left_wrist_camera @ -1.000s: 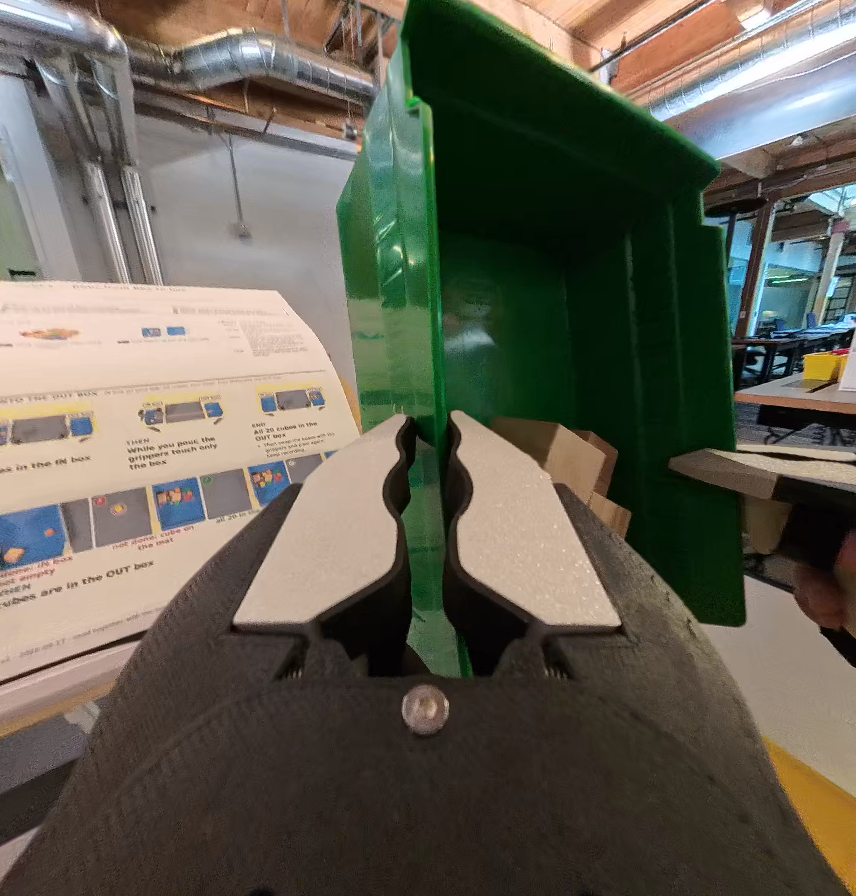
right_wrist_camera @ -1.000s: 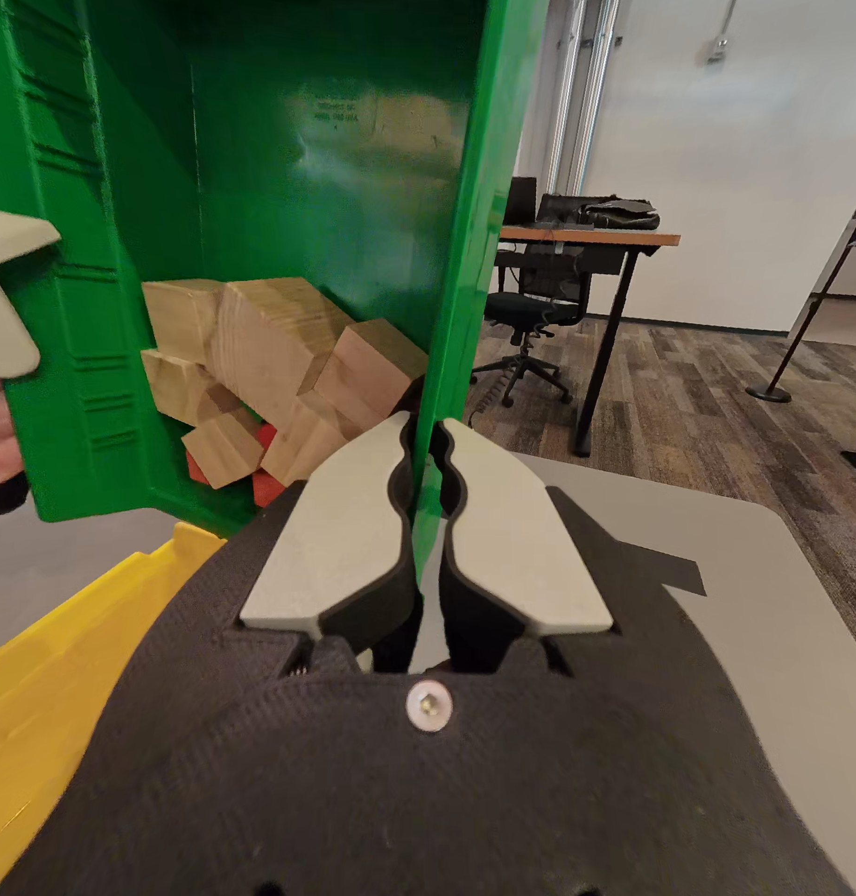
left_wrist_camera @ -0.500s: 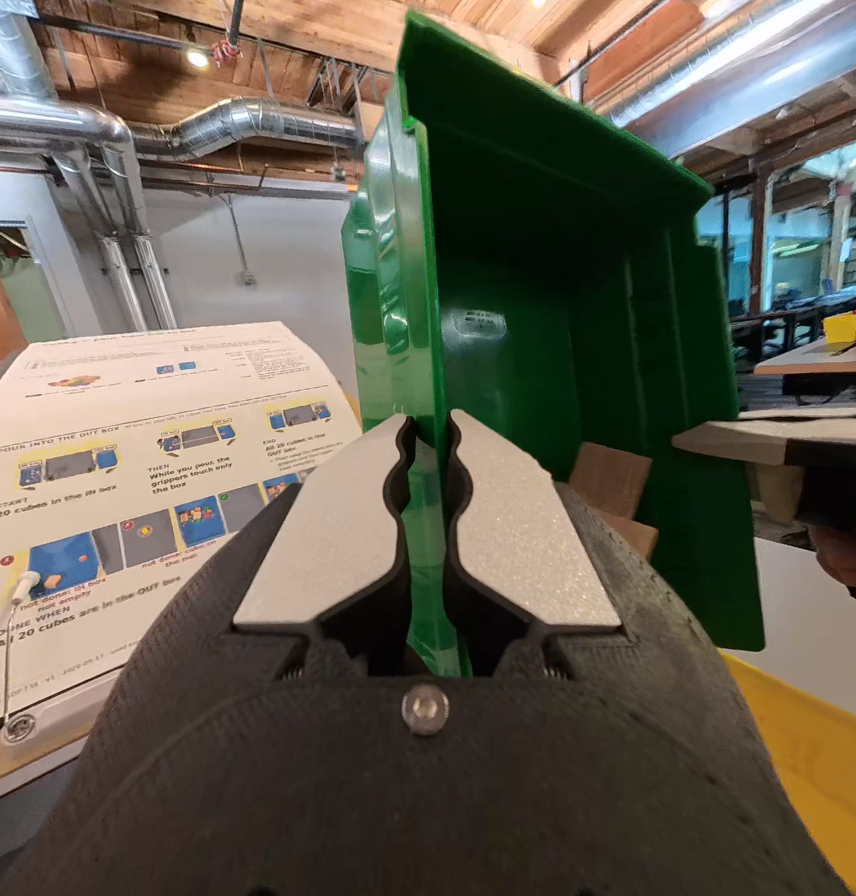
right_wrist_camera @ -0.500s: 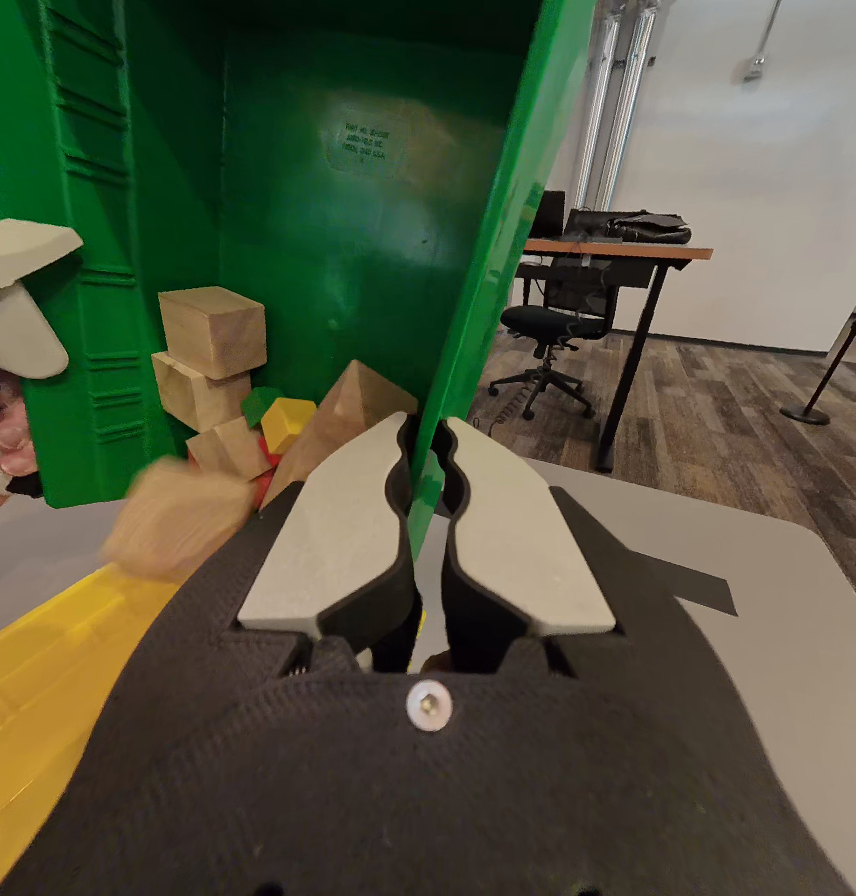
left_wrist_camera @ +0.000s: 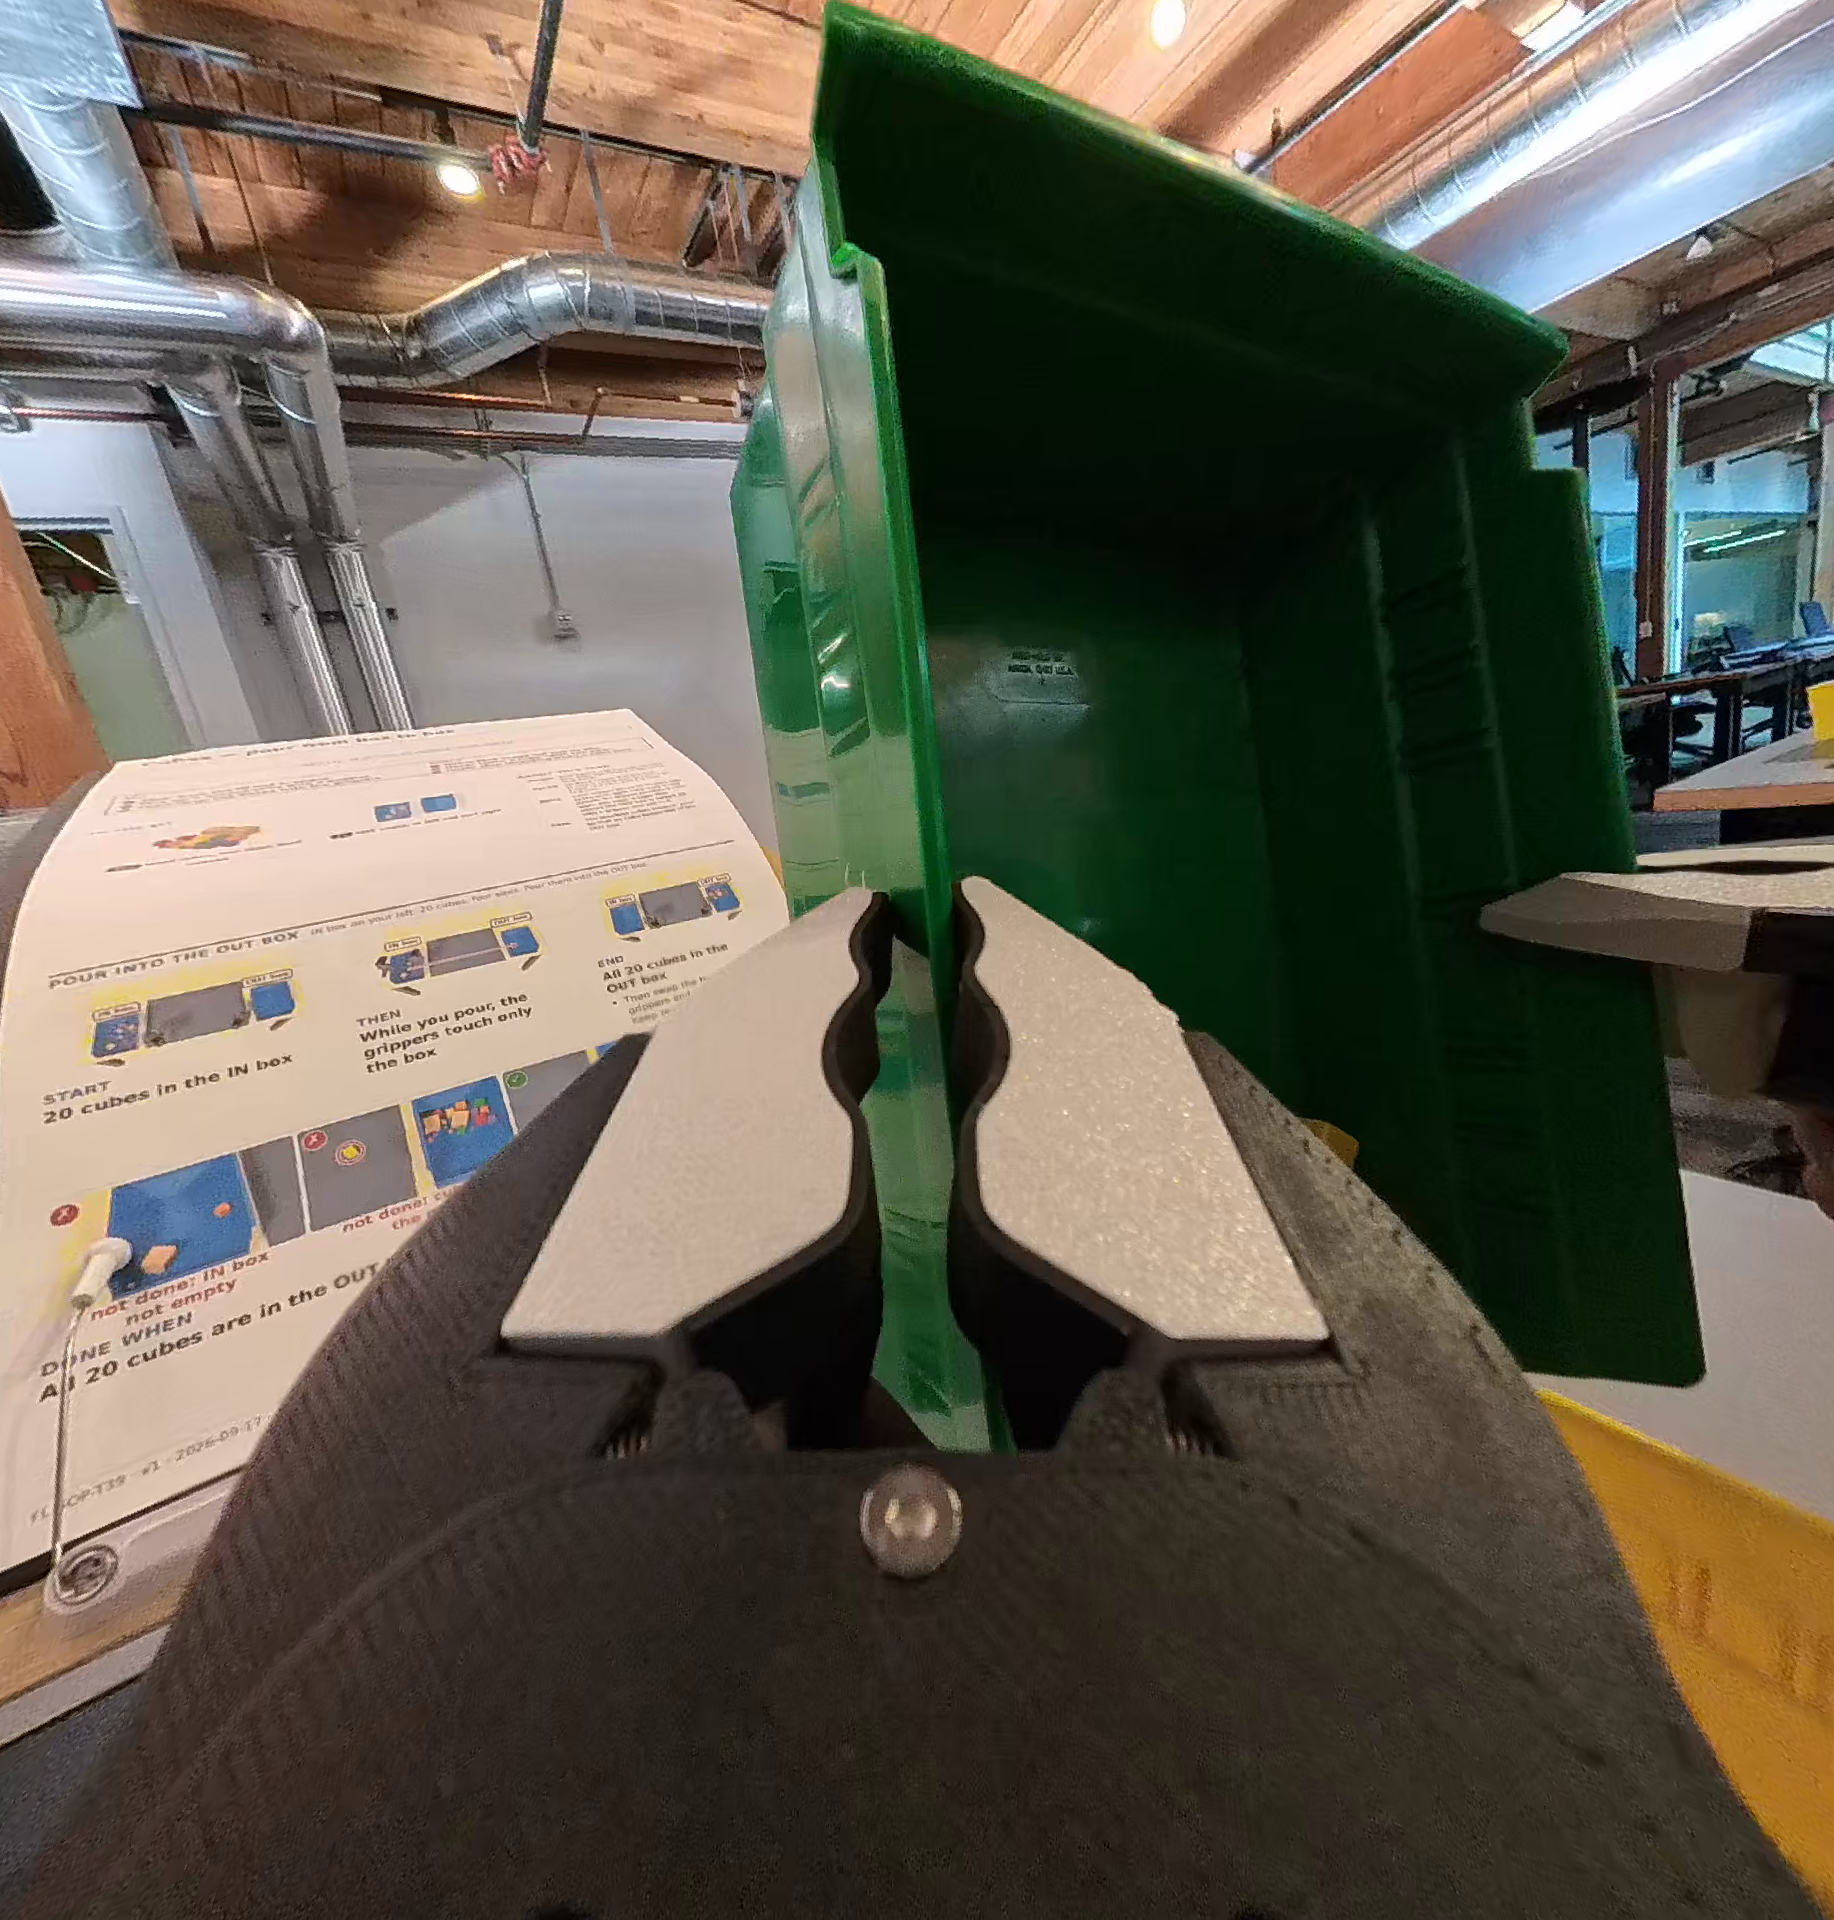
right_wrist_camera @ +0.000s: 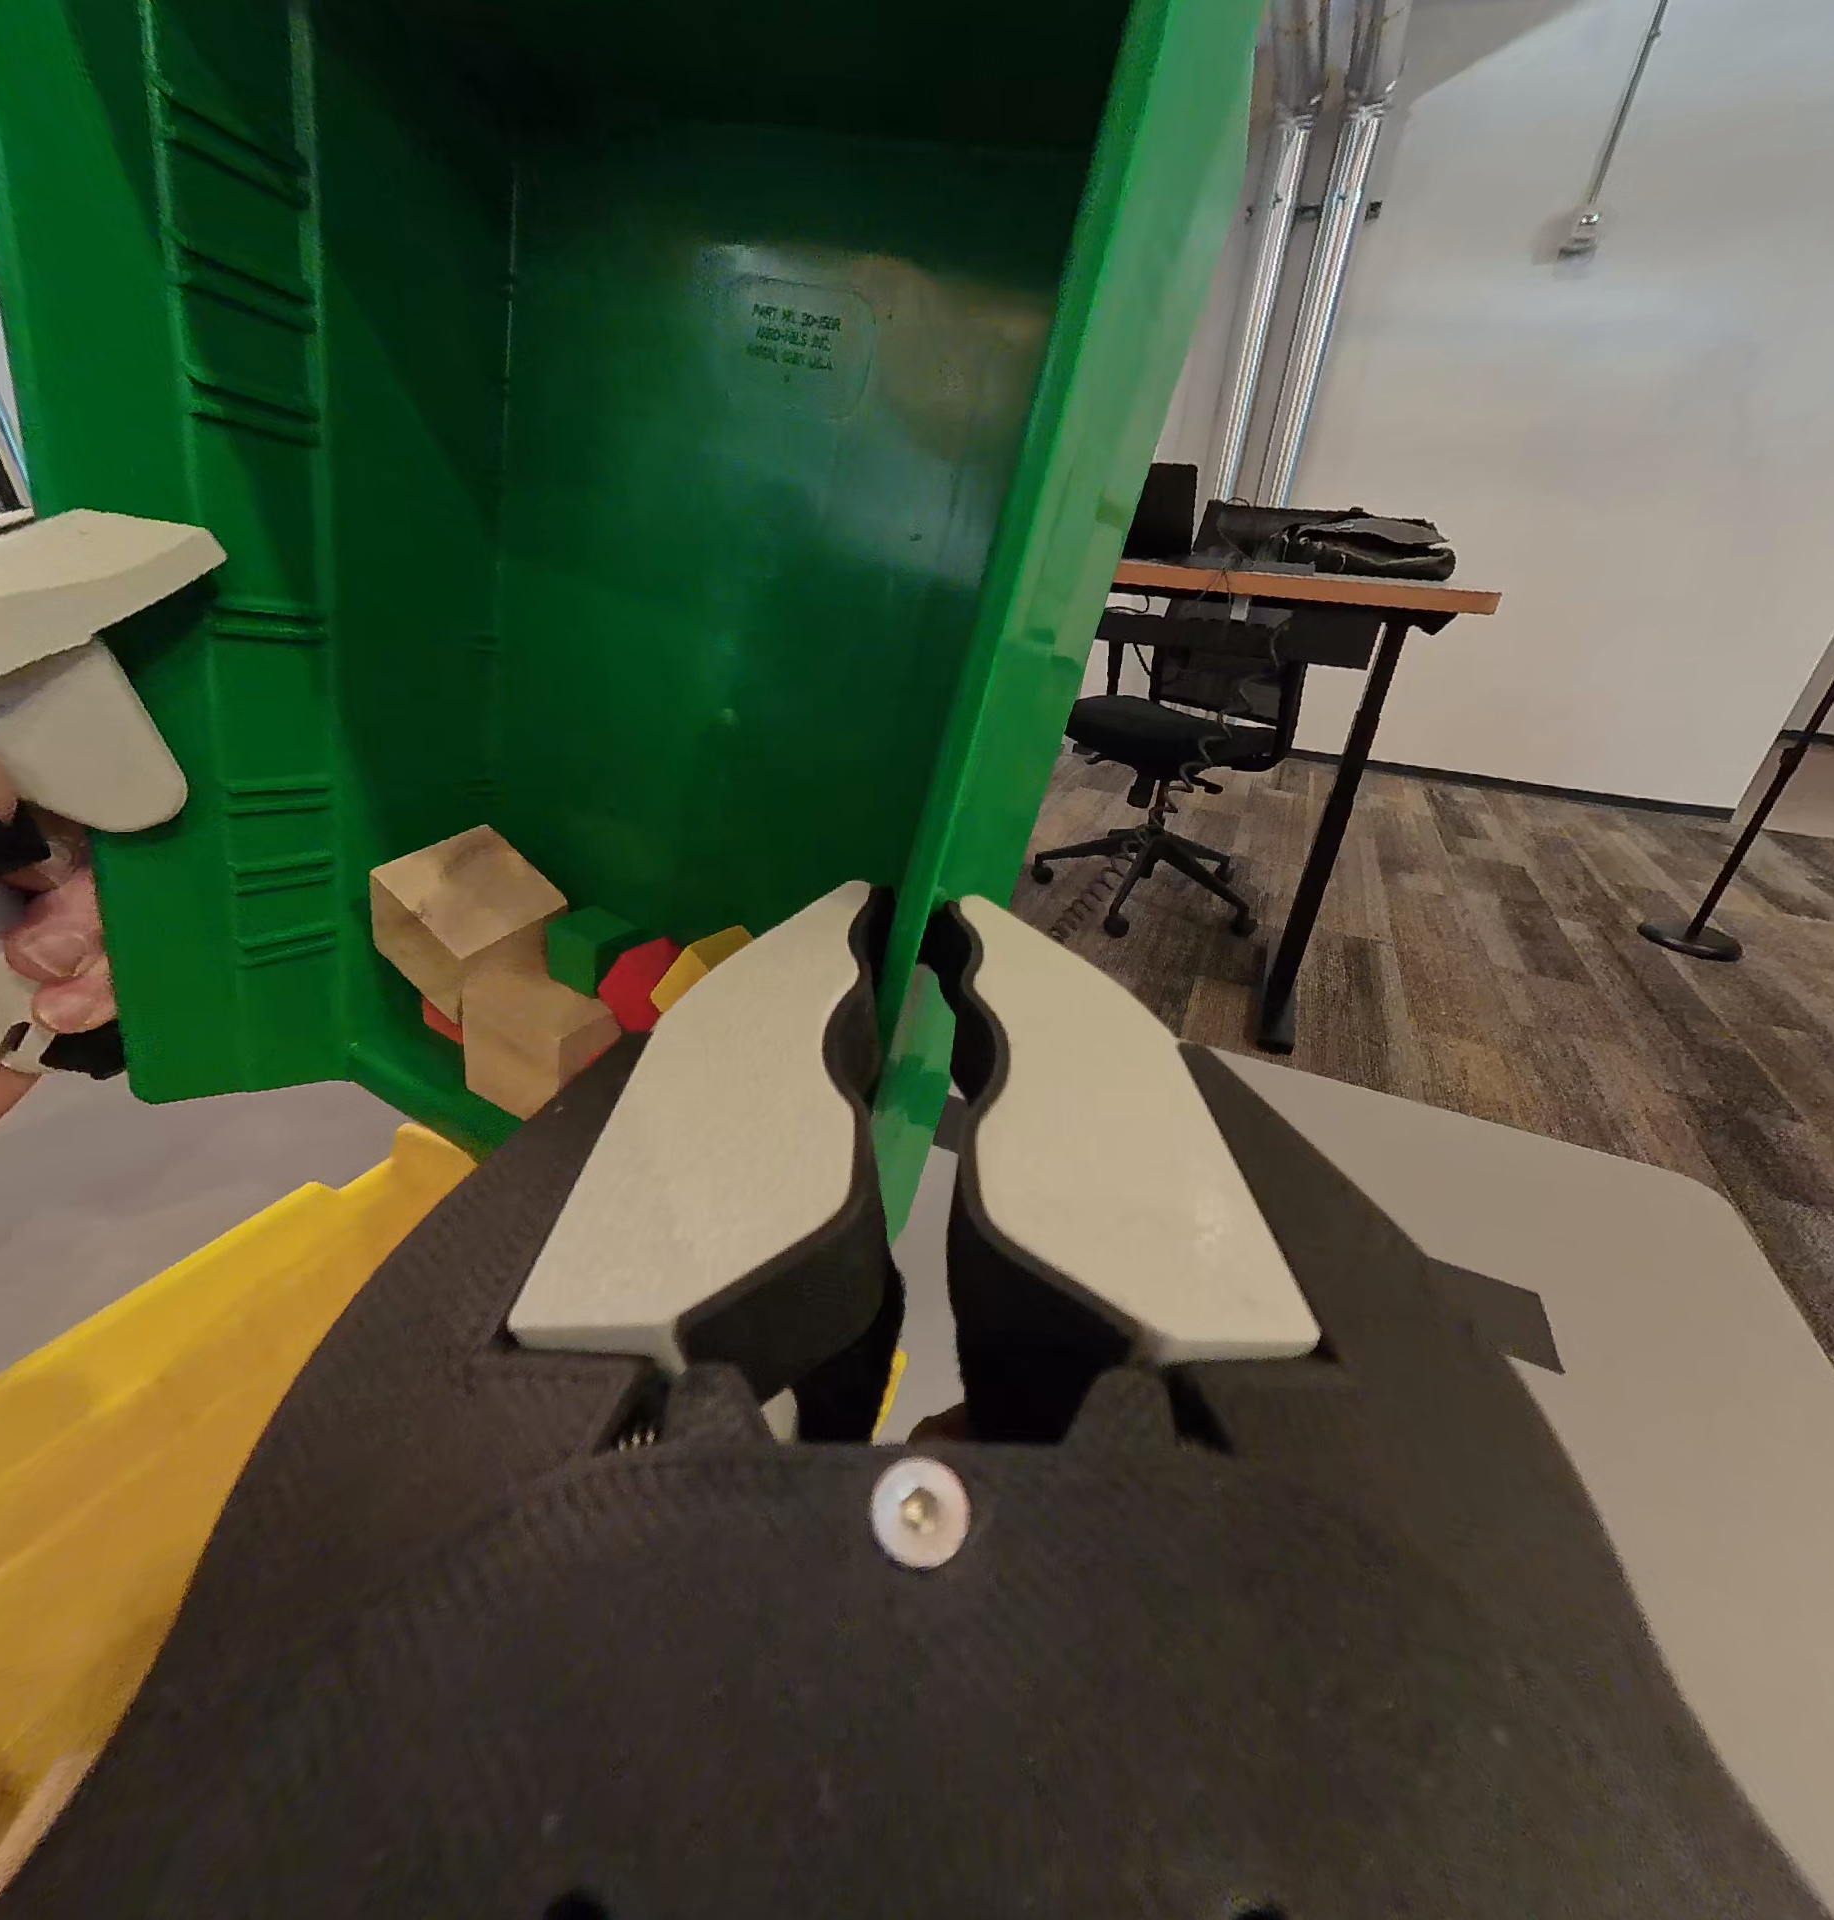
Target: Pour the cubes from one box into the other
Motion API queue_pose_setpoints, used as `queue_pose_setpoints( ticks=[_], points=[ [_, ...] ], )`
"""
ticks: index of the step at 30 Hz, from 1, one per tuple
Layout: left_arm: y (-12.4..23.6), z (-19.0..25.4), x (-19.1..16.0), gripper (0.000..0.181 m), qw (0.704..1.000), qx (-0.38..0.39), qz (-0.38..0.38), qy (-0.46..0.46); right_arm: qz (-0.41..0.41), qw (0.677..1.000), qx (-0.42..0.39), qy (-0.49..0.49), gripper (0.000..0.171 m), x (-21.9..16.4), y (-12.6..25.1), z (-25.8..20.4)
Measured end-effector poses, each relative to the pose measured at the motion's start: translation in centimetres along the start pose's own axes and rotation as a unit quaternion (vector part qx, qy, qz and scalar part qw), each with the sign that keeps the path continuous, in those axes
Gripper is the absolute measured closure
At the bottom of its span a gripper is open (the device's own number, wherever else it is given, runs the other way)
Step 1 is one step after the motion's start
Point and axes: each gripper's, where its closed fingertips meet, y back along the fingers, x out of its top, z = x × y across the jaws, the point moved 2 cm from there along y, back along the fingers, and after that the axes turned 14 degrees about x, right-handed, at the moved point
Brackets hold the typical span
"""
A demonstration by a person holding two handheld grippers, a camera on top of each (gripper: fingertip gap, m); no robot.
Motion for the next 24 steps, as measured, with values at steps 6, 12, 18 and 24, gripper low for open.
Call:
queue_pose_setpoints(
  ticks=[6,12,18,24],
  points=[
    [0.2,-0.2,0.4,0.173,1.000,0.007,0.015,-0.002,0.024,1.000,0.005,0.014,0.167,1.4,0.4,-0.6],
    [0.7,-0.5,1.8,0.174,0.999,0.022,0.037,-0.010,0.041,0.999,0.011,0.033,0.166,3.0,0.6,-1.4],
    [0.5,-0.6,2.6,0.173,0.998,0.027,0.052,-0.011,0.054,0.997,0.008,0.051,0.166,4.3,0.6,-1.4],
    [0.3,-0.3,3.6,0.174,0.998,0.023,0.066,-0.007,0.065,0.997,0.007,0.051,0.165,4.8,0.8,-1.3]
  ],
)
